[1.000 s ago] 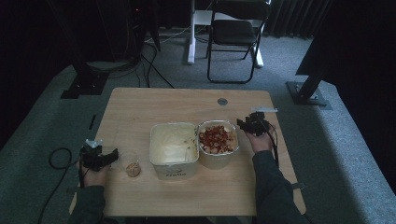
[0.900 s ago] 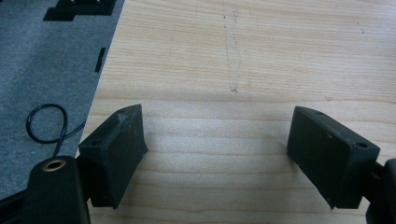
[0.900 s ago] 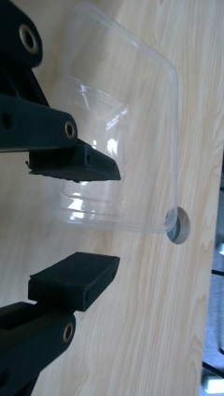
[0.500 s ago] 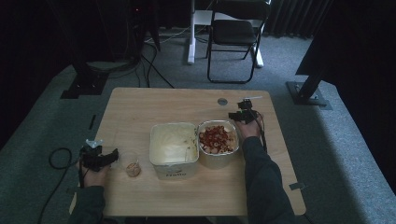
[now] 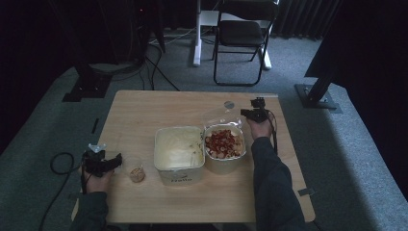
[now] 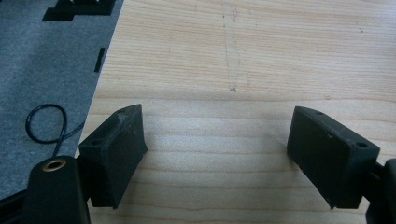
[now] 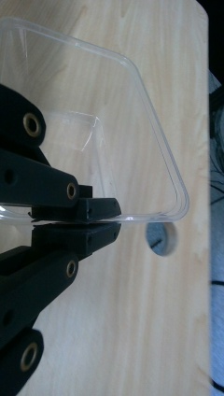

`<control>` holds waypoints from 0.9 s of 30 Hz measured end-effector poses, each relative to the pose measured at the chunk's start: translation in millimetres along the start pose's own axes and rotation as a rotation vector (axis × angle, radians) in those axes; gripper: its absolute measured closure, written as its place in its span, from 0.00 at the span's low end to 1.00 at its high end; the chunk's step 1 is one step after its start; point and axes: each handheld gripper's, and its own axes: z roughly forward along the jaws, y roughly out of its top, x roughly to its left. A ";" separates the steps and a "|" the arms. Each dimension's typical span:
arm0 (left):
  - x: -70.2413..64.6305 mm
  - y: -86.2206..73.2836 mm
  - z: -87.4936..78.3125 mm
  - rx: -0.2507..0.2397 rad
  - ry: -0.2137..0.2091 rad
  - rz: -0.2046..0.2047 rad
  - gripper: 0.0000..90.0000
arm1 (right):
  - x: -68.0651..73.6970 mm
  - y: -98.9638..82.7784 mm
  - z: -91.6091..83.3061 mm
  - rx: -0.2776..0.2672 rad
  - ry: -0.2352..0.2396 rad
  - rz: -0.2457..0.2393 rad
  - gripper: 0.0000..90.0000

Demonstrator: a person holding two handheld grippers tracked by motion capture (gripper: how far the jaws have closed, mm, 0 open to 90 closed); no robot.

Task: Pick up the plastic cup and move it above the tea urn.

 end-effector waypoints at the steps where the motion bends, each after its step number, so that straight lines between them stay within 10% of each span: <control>1: 0.1 0.0 -0.1 0.001 0.000 0.001 0.22 | 0.8 3.4 -3.6 -0.010 -0.002 -0.002 0.98; 15: 0.2 0.1 0.1 -0.001 -0.001 0.001 0.22 | 34.8 55.9 -61.7 -0.147 0.033 -0.057 0.98; 27: 0.1 0.1 0.2 -0.002 -0.001 0.000 0.22 | 99.7 61.9 -101.3 -0.158 0.221 -0.224 0.98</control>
